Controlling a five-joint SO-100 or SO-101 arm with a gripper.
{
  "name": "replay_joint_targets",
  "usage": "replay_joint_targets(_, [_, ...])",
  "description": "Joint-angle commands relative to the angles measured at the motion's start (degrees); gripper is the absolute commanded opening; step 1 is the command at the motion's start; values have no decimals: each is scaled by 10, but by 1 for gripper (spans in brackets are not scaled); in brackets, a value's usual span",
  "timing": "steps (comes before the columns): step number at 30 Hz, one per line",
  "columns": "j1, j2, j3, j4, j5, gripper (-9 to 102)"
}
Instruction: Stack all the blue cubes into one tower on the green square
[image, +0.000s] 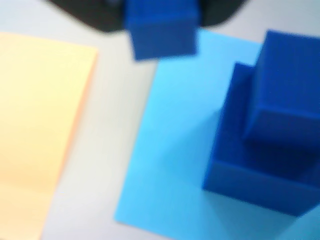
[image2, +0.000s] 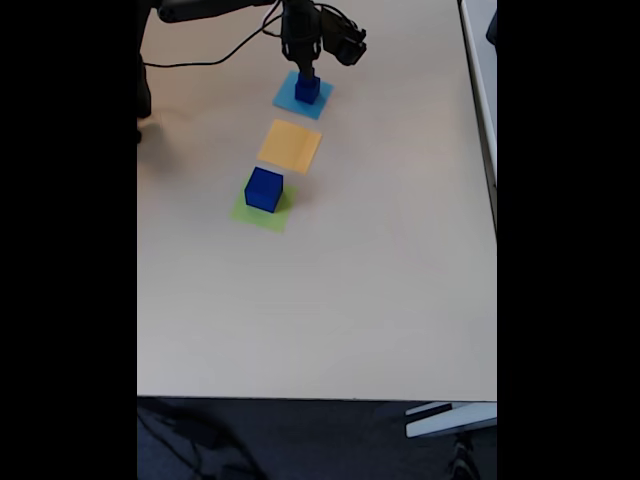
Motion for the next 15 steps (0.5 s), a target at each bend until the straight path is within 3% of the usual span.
replay_joint_targets(1, [27,83,17,-13,-14,2])
replay_joint_targets(8, [134,157,189,-157,-142,1])
replay_joint_targets(15, [204,200,287,-163,-145,1])
